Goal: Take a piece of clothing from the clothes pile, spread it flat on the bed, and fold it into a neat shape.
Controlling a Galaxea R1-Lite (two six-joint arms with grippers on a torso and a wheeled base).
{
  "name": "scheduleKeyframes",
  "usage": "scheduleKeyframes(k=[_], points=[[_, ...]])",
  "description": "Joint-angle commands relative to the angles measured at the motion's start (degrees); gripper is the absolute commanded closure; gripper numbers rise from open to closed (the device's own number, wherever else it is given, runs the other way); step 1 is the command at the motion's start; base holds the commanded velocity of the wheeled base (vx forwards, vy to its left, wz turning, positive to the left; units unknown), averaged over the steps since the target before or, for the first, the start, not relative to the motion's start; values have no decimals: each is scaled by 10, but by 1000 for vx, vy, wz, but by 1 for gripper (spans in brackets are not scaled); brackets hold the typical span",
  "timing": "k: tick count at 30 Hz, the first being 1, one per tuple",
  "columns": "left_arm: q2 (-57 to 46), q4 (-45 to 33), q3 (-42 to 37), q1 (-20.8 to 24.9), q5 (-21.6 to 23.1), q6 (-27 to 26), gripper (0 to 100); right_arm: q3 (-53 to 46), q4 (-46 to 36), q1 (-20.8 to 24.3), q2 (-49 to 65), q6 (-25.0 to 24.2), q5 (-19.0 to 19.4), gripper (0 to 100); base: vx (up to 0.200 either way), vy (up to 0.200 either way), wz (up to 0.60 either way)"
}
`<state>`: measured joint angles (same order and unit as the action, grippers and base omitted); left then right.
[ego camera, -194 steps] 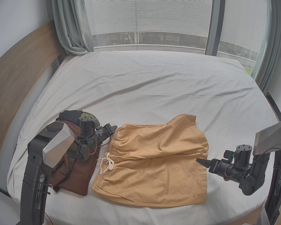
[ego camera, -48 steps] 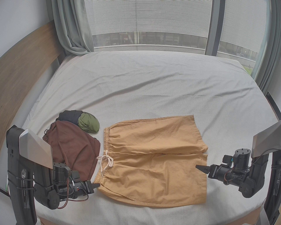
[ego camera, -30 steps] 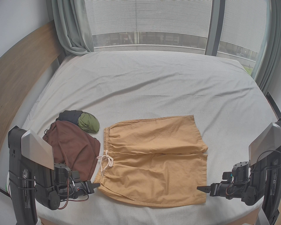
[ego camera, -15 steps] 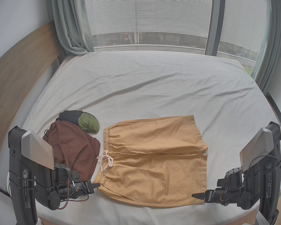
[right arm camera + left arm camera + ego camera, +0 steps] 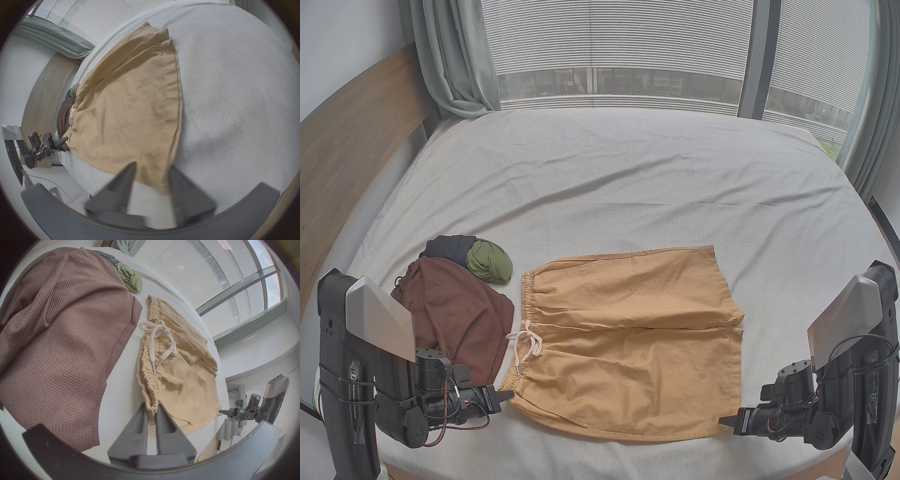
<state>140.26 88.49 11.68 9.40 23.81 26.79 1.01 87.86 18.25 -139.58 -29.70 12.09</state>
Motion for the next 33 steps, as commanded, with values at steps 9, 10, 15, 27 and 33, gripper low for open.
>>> scheduleKeyframes(k=[9, 10, 15, 27, 33], points=[[0, 1, -1, -1, 2, 0, 100, -9, 0, 0, 5, -7, -8, 100, 0, 0, 0], [0, 1, -1, -1, 2, 0, 100, -9, 0, -1, 5, -7, -8, 100, 0, 0, 0], [-3, 0, -12, -1, 3, 1, 100, -9, -14, -3, 13, -5, -9, 100, 0, 0, 0], [-7, 0, -83, -8, 37, -83, 100, -10, -130, -4, 89, 16, -8, 100, 0, 0, 0], [-8, 0, -103, -8, 42, -99, 100, -10, -139, -1, 92, 17, -8, 100, 0, 0, 0]])
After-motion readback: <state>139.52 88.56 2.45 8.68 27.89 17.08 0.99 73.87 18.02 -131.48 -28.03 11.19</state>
